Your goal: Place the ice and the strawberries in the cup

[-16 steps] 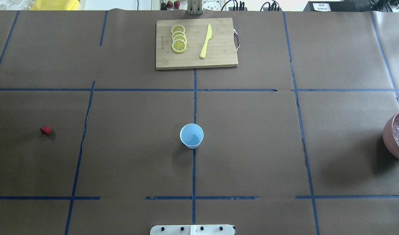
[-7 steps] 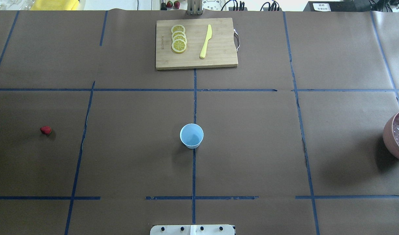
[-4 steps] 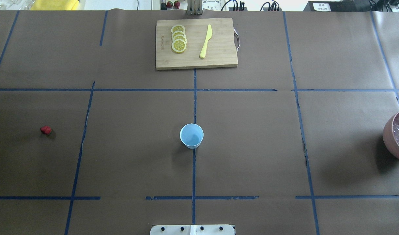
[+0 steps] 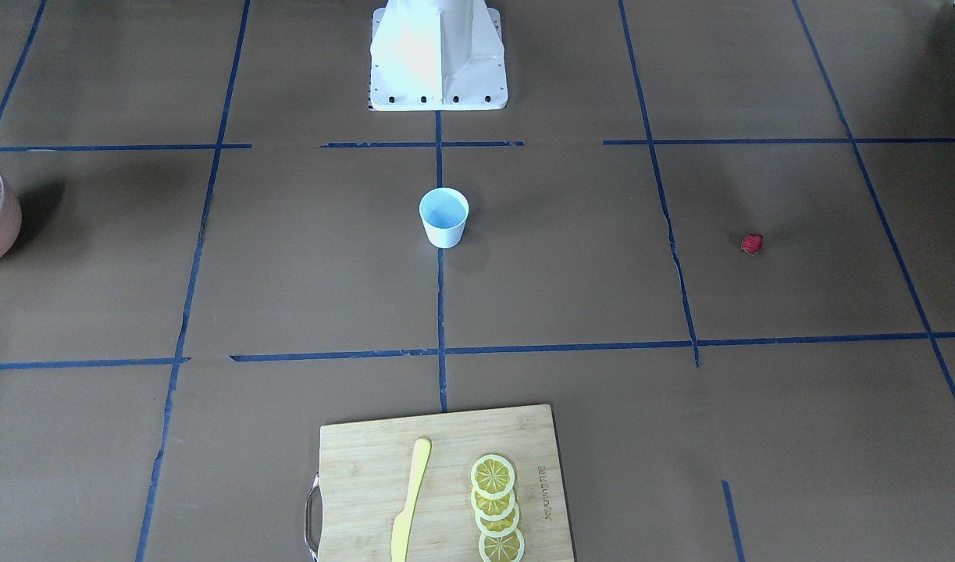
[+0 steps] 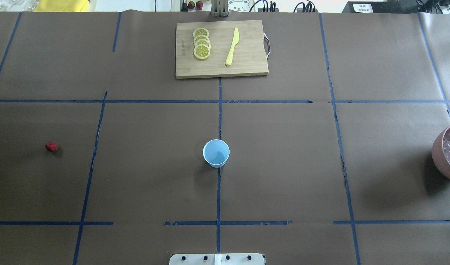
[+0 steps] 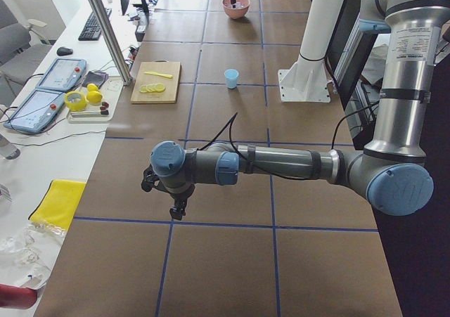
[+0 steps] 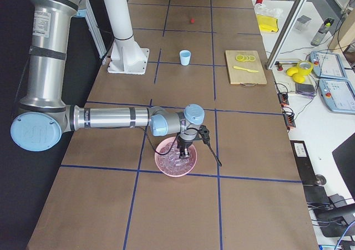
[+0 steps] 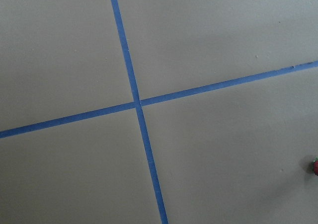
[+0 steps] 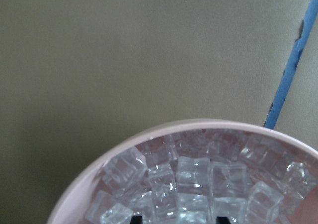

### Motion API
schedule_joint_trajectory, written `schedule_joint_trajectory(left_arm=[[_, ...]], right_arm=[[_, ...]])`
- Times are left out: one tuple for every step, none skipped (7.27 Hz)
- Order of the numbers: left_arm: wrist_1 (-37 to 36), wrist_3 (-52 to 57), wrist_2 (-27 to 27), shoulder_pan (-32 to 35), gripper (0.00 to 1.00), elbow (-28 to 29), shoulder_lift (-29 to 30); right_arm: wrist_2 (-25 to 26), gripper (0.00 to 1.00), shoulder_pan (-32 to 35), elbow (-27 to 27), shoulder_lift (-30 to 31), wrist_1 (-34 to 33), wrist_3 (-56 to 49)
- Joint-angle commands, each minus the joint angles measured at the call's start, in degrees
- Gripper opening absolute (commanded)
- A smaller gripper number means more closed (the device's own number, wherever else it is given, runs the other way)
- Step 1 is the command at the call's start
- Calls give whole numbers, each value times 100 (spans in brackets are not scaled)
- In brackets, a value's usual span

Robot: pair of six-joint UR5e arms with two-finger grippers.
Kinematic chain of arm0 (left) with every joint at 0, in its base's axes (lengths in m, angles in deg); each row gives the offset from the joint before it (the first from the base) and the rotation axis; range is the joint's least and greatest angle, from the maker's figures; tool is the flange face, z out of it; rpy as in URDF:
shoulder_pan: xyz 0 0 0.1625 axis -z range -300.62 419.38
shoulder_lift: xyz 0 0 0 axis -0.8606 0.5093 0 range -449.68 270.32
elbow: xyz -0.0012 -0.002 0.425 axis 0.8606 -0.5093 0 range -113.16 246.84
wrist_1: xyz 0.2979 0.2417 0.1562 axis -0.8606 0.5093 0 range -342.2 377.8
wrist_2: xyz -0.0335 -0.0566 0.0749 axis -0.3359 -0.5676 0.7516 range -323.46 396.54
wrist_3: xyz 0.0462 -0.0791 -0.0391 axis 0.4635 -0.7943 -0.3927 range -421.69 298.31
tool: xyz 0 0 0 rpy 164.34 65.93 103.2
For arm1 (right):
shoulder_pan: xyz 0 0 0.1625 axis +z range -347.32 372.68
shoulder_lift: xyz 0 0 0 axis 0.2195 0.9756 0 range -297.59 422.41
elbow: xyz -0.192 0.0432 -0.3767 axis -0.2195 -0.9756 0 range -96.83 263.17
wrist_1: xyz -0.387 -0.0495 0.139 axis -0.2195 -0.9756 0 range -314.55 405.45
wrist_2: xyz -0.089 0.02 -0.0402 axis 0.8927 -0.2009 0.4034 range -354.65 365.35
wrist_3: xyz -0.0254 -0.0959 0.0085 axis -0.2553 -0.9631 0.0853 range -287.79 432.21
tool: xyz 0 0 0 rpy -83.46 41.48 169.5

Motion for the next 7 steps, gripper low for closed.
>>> schedule_joint_trajectory(left_arm=[[-12,0,0,0,100,-4,0],[-12,-9,0,0,100,-12,0],[-12,-9,0,0,100,-13,0],[-21,-9,-44,0,100,-39,0],[-21,-9,-61,0,100,-39,-9],[-21,-9,-62,9,100,-39,-9],[-21,-17,-62,9,100,-39,-9]], right_arm=[[-1,59,-2,0,4,0,-30],[26,59,-2,0,12,0,-39],[34,58,-2,-9,13,-9,-40],[35,58,-2,-9,30,-9,-48],[26,58,-2,-9,39,-9,-48],[17,58,-2,0,48,-9,-48],[8,58,-2,0,48,0,-48]])
